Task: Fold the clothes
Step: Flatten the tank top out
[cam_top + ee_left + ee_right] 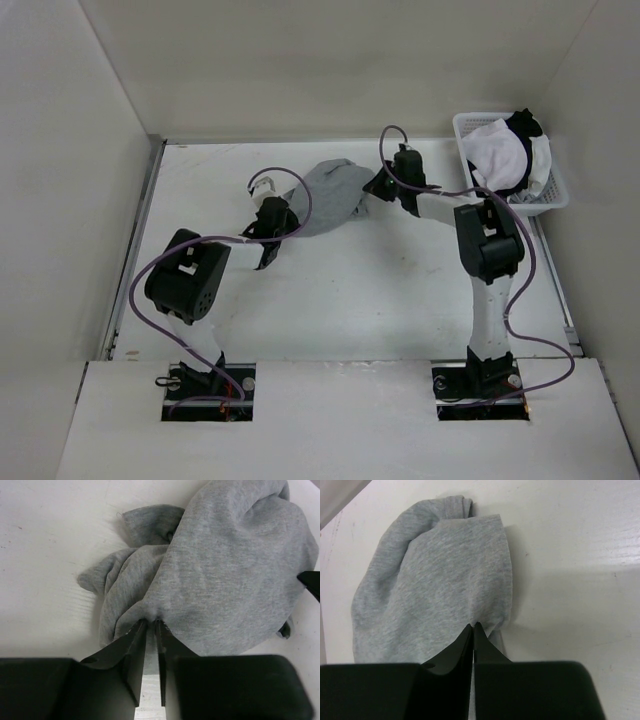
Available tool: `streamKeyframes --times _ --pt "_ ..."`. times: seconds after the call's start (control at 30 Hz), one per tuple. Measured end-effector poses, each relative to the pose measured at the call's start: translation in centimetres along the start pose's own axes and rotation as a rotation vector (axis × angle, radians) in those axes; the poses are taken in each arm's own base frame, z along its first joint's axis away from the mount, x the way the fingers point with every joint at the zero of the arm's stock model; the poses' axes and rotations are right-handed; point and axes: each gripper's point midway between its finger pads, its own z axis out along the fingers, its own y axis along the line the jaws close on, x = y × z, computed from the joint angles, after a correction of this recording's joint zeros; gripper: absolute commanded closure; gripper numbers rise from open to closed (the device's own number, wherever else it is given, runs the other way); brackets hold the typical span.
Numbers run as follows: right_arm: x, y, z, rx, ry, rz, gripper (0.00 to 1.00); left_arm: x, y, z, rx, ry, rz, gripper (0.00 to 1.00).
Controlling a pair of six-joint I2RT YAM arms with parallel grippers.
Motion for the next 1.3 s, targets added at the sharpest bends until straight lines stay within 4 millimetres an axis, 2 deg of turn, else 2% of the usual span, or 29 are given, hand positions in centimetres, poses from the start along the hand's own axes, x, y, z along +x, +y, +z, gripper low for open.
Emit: streamKeyframes --times 0.07,0.13,0.2,0.27,0.33,0.43,0.57,0.67,0.77,0.9,0.97,1.03,1.1,1.2,1.3 --pt "-0.2 0.4 -0.6 -0.007 -0.007 -0.004 0.99 0.1 0.0 0.1 0.003 0.005 0.000 0.97" --pt "-0.5 1.0 -1.4 -0.018 -0.019 -0.011 0.99 0.2 -0.1 0.0 0.006 0.010 -0.001 0.97" --pt "-1.0 1.8 -2.6 -0.034 -0.040 -0.021 0.99 0.1 -0.2 -0.1 0.008 0.006 -0.003 0.87" --pt "-1.6 2.9 -3.8 -0.055 -0.059 -0.035 0.99 -0.2 0.2 -0.9 -0.005 -0.007 -0.004 0.68" --pt "-2.6 4.2 -4.8 -0.081 -0.085 -0.050 0.99 -0.8 0.8 -1.9 -0.027 -0.028 -0.008 0.55" --pt "-3.4 5.4 -5.3 -0.114 -0.116 -0.064 0.99 -2.0 1.7 -2.9 -0.053 -0.065 -0.022 0.53" --pt "-3.3 5.4 -5.3 -0.114 -0.115 -0.065 0.99 -2.0 3.0 -2.3 -0.075 -0.056 -0.031 0.58" --pt "-3.3 5.3 -5.3 -0.114 -0.116 -0.069 0.99 -0.5 3.3 -1.4 -0.062 -0.011 -0.028 0.60" --pt "-3.3 5.3 -5.3 -0.114 -0.116 -0.069 0.99 1.2 3.1 -1.0 -0.041 0.038 -0.018 0.60" --pt "-3.3 5.4 -5.3 -0.115 -0.116 -0.069 0.99 1.3 1.7 -1.0 0.014 0.038 -0.020 0.62" --pt "-3.3 5.4 -5.3 -0.115 -0.115 -0.069 0.99 1.3 1.2 -1.0 0.032 0.037 -0.022 0.71" --pt "-3.3 5.4 -5.3 -0.115 -0.115 -0.069 0.99 1.4 0.8 -0.7 0.046 0.039 -0.025 0.86" --pt "-3.2 5.4 -5.3 -0.119 -0.112 -0.070 0.99 1.5 0.8 -0.1 0.050 0.045 -0.030 0.93" --pt "-3.0 5.3 -5.3 -0.117 -0.107 -0.071 0.99 1.5 0.9 -0.1 0.048 0.053 -0.048 0.96" --pt "-2.3 4.7 -5.9 -0.104 -0.093 -0.078 1.00 0.1 -0.2 -1.4 0.068 0.039 -0.067 0.97"
